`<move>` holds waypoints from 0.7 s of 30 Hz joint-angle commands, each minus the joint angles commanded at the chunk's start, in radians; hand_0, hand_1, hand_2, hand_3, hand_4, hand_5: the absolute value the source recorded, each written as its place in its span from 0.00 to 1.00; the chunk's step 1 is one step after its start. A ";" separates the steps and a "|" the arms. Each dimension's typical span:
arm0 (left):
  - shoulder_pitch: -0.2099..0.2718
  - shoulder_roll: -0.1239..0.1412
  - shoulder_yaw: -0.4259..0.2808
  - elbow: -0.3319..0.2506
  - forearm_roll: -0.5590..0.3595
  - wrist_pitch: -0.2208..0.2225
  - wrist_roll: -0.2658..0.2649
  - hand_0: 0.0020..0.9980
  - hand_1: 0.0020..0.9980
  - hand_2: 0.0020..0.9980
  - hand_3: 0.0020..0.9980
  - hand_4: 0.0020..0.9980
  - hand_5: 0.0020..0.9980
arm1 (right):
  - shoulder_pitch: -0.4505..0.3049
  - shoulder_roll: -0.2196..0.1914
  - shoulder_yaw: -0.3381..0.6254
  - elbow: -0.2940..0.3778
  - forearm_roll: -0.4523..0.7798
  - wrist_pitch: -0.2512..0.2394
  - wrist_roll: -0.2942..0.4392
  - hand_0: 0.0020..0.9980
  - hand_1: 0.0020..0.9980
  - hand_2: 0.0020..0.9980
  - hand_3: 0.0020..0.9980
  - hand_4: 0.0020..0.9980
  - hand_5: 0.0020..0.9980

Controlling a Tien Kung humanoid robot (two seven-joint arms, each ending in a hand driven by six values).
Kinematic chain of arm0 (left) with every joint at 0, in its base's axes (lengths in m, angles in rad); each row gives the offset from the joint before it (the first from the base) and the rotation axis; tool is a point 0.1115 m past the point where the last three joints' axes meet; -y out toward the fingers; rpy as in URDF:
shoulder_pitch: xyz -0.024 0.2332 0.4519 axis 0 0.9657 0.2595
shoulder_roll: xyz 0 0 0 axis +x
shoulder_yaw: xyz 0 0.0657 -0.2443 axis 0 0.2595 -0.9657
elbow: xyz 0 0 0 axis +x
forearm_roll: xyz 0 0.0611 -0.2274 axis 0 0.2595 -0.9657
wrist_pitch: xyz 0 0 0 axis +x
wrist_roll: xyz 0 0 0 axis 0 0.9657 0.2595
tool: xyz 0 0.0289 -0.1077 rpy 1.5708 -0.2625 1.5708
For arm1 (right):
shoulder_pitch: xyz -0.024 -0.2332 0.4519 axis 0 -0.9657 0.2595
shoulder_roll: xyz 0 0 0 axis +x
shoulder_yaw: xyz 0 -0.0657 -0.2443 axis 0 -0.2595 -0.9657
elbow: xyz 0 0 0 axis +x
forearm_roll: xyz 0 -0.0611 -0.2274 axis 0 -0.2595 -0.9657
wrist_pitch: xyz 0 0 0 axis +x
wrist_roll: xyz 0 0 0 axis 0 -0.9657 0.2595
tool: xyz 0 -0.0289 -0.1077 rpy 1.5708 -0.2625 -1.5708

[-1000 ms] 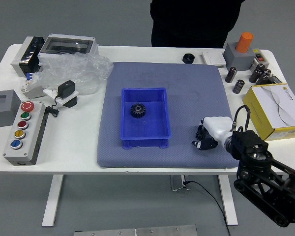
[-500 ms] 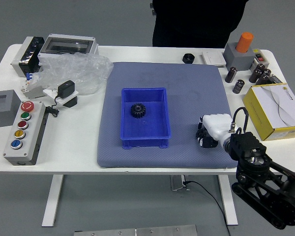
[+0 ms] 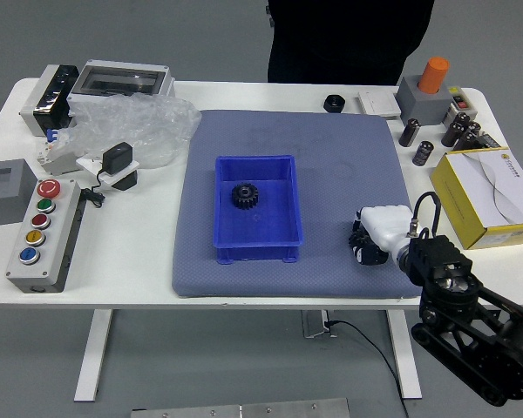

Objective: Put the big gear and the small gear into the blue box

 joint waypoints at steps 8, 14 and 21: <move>-0.001 -0.001 -0.001 0.000 0.001 0.000 0.000 0.83 0.79 0.81 0.84 0.63 0.26 | 0.004 -0.001 -0.002 0.002 0.001 0.010 -0.007 0.59 0.48 0.58 0.65 0.65 0.30; -0.001 -0.001 -0.001 0.000 0.000 0.000 0.000 0.83 0.79 0.80 0.84 0.63 0.26 | 0.003 0.000 -0.004 0.003 -0.009 -0.010 -0.008 0.59 0.47 0.57 0.64 0.63 0.29; -0.002 -0.002 -0.003 0.000 0.001 0.000 0.000 0.83 0.79 0.80 0.84 0.63 0.26 | 0.001 0.004 -0.007 0.001 -0.021 -0.029 -0.002 0.59 0.45 0.53 0.62 0.64 0.26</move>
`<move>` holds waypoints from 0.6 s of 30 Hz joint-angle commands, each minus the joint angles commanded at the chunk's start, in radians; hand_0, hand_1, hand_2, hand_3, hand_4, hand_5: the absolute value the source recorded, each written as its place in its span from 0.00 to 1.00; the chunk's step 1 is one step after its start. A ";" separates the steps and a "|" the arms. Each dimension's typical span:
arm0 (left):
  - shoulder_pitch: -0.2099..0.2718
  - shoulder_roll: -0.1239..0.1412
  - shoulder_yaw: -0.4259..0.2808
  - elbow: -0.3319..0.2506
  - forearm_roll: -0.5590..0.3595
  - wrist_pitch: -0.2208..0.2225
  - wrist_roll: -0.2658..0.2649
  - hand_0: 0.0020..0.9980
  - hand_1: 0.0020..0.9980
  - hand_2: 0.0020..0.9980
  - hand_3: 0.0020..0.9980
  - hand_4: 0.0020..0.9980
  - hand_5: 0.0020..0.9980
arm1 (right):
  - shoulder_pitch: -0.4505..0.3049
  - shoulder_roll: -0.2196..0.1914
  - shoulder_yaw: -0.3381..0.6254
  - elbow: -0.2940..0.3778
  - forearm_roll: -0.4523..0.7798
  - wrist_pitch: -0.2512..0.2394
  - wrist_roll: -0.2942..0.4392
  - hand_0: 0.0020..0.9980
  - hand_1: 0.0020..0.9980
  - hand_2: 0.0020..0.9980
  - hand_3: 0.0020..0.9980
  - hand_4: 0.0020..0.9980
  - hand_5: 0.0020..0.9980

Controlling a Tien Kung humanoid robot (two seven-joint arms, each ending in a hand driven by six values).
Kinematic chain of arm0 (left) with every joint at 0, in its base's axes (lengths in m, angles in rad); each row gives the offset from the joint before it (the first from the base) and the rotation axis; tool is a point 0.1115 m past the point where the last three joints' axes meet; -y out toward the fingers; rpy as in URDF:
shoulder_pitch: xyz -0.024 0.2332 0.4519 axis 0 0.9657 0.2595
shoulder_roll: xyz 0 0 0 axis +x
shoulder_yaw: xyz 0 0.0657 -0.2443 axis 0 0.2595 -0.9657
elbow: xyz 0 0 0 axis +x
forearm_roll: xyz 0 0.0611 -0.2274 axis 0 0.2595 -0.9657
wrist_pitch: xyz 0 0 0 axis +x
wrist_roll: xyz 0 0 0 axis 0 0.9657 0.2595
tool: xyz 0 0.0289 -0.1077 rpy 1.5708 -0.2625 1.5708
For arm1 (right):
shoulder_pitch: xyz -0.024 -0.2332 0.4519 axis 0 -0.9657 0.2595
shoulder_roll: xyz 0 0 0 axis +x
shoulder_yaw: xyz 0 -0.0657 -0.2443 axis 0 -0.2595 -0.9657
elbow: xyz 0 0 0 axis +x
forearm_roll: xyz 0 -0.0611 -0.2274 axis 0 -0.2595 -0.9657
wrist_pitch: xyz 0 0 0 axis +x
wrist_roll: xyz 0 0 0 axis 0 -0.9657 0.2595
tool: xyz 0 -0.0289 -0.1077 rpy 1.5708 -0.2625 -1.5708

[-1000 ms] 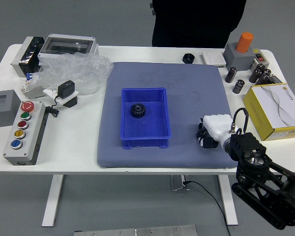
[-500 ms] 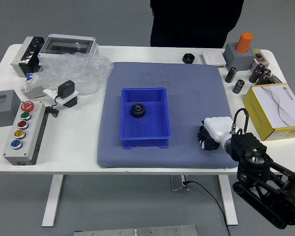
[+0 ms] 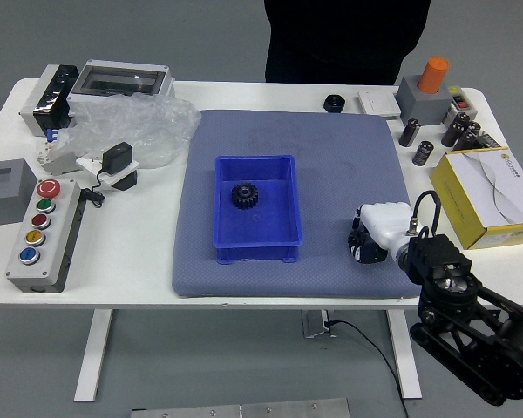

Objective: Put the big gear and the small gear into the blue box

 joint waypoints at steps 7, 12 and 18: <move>0.000 0.000 -0.001 0.000 0.001 0.000 0.000 0.83 0.79 0.80 0.84 0.63 0.26 | -0.003 0.002 -0.001 -0.003 0.000 -0.006 0.003 0.61 0.43 0.50 0.60 0.65 0.21; 0.001 -0.001 0.000 0.000 0.000 0.000 0.000 0.83 0.79 0.80 0.84 0.63 0.26 | -0.004 0.002 -0.001 -0.006 0.000 -0.013 0.002 0.61 0.43 0.50 0.60 0.65 0.21; 0.001 0.000 0.001 0.000 -0.001 0.000 0.000 0.83 0.79 0.80 0.84 0.63 0.26 | -0.003 0.001 0.001 -0.008 0.000 -0.034 0.005 0.62 0.43 0.49 0.59 0.61 0.22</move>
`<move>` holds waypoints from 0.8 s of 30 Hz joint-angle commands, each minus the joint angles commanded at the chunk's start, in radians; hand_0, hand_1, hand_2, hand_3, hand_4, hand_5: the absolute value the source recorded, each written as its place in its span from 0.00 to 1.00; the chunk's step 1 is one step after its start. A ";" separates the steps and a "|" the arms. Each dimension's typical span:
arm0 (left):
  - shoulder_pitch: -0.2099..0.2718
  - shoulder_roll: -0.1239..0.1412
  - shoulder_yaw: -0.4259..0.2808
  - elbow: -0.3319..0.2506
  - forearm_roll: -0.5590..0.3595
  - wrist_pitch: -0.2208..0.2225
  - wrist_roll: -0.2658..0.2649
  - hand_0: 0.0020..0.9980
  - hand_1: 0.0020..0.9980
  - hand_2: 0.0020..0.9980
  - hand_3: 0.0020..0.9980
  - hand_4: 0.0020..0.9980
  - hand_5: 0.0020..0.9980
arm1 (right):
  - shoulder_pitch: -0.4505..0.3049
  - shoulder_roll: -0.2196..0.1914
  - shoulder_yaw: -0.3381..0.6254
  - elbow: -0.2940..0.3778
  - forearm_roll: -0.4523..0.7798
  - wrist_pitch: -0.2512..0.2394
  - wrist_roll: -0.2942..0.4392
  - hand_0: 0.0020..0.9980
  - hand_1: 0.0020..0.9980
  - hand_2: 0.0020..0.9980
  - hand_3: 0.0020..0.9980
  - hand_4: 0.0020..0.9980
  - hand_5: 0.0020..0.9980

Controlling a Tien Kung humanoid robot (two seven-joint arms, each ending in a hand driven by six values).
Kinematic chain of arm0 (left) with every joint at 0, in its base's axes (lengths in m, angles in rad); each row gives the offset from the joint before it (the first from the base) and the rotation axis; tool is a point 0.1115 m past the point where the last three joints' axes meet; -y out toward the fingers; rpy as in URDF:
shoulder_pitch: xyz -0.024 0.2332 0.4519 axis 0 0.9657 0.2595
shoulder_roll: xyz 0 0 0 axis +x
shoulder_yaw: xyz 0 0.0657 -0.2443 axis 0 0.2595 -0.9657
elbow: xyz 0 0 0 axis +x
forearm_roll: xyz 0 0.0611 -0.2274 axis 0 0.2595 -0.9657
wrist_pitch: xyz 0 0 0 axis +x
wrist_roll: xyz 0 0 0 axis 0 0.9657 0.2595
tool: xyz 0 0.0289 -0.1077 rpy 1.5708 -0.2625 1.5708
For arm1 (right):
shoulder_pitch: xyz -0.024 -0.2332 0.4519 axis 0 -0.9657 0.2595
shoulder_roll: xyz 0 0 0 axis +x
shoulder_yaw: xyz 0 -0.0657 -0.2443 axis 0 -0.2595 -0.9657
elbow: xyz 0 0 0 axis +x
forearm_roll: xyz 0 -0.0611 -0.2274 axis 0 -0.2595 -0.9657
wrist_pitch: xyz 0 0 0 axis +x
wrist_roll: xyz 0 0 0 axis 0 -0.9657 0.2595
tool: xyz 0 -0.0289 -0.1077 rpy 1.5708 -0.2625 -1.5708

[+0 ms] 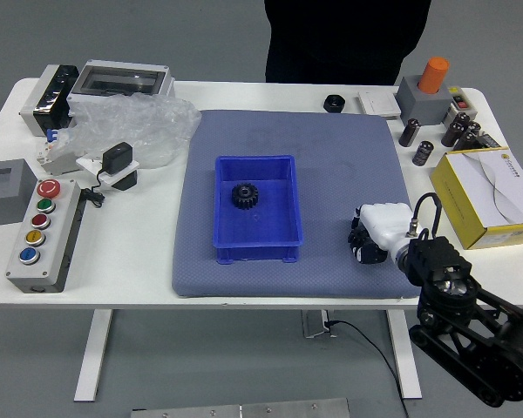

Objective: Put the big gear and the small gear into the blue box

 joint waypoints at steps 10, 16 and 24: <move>0.000 0.000 -0.002 0.000 0.002 -0.001 0.000 0.83 0.79 0.80 0.84 0.62 0.26 | 0.001 -0.002 0.002 -0.009 0.020 -0.007 0.000 0.62 0.41 0.46 0.54 0.59 0.28; 0.001 0.000 -0.003 0.000 0.005 -0.001 0.000 0.83 0.79 0.80 0.84 0.63 0.26 | 0.000 -0.001 0.001 -0.013 0.032 -0.007 0.001 0.60 0.41 0.45 0.49 0.60 0.32; 0.001 0.001 -0.004 0.000 0.006 -0.001 0.000 0.83 0.79 0.80 0.84 0.63 0.25 | 0.004 -0.003 0.006 -0.008 0.029 -0.014 0.004 0.60 0.40 0.45 0.45 0.59 0.31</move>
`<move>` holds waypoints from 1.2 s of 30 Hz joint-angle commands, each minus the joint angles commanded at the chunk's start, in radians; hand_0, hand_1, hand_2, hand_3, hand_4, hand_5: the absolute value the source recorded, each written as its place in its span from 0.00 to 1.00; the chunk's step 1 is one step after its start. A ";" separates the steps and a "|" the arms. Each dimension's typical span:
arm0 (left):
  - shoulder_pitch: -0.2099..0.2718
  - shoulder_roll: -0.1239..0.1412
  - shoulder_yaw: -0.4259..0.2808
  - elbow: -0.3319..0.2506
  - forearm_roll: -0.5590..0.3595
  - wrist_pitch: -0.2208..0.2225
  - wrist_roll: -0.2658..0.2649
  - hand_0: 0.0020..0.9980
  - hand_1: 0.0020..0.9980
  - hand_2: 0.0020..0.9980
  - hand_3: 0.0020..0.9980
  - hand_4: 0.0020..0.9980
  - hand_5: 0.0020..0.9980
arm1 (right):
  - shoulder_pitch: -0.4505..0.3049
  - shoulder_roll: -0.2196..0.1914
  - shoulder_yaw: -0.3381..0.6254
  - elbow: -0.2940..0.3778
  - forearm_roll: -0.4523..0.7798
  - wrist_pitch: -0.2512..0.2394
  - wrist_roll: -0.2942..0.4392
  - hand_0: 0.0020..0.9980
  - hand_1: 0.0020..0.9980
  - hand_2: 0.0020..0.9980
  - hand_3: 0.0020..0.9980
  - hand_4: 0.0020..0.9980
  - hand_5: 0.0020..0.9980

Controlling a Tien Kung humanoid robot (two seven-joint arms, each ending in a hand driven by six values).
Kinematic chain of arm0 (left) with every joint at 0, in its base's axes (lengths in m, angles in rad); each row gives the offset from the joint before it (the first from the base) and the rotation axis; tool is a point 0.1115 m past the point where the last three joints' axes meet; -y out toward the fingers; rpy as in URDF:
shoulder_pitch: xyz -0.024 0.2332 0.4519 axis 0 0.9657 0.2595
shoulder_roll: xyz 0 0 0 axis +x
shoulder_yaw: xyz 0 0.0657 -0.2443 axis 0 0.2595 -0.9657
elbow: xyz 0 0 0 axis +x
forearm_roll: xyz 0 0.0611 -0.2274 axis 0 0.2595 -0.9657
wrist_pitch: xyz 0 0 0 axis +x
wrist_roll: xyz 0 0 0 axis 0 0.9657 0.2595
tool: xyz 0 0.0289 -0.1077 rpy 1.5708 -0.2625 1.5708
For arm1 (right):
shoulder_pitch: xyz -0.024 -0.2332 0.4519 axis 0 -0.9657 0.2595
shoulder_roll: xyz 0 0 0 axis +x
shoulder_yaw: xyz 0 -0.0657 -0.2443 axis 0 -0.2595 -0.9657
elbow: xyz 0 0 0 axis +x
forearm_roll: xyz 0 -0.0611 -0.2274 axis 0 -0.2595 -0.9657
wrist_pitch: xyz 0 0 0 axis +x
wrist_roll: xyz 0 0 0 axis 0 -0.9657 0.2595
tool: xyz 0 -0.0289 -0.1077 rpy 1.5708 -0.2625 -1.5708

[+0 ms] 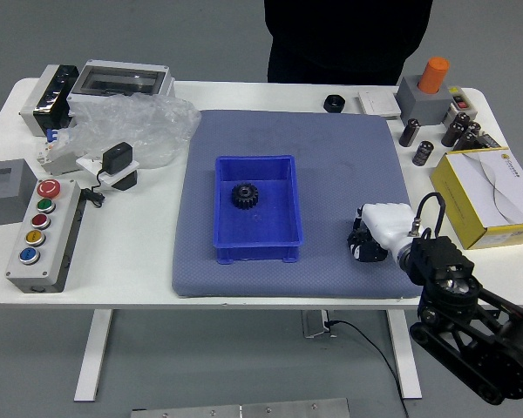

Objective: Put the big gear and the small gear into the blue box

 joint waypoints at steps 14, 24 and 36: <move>-0.002 0.003 -0.001 0.000 0.000 0.000 0.000 0.83 0.79 0.80 0.84 0.63 0.25 | 0.028 -0.014 0.016 0.022 -0.003 -0.001 -0.001 0.60 0.40 0.44 0.44 0.56 0.33; -0.004 0.006 -0.001 0.000 -0.002 0.001 0.000 0.83 0.79 0.80 0.84 0.63 0.25 | 0.071 -0.023 0.022 0.041 0.000 0.008 -0.004 0.59 0.40 0.44 0.44 0.55 0.34; -0.007 0.013 -0.004 0.000 -0.001 0.001 0.000 0.83 0.79 0.80 0.84 0.63 0.24 | 0.191 0.002 -0.001 0.052 -0.003 0.033 -0.012 0.59 0.40 0.44 0.43 0.55 0.35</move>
